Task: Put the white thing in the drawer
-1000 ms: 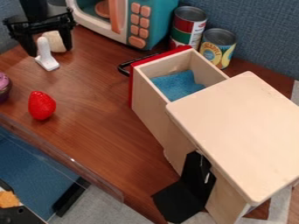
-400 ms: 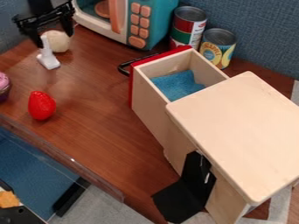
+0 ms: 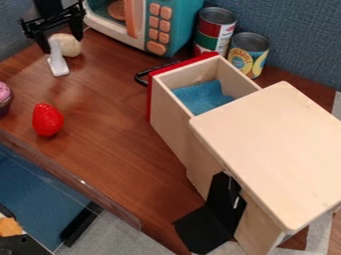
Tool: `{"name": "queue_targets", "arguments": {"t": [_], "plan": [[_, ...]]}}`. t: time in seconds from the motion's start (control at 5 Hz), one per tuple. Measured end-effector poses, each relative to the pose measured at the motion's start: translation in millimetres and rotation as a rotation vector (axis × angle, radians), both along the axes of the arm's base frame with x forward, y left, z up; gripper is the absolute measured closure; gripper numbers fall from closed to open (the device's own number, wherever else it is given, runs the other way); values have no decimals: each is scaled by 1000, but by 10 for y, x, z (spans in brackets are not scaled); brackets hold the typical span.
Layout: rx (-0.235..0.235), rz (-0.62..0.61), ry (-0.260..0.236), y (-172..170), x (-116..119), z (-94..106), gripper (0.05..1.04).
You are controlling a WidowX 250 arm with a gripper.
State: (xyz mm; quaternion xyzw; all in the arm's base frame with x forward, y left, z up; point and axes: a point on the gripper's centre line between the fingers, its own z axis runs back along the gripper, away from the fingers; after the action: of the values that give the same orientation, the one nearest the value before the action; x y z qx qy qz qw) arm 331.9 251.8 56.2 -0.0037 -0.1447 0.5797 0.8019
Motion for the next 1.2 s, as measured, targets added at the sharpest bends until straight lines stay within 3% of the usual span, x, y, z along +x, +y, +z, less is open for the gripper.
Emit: {"name": "queue_targets", "arguments": {"t": [0.4, 0.6, 0.8, 1.0, 1.2], "plan": [[9, 10, 22, 23, -28, -46, 704], [10, 1, 24, 12, -33, -57, 745], [-32, -18, 37, -59, -58, -43, 745], [-41, -52, -11, -185, 3, 226, 745], [-11, -124, -72, -385, 137, 511, 745]]}}
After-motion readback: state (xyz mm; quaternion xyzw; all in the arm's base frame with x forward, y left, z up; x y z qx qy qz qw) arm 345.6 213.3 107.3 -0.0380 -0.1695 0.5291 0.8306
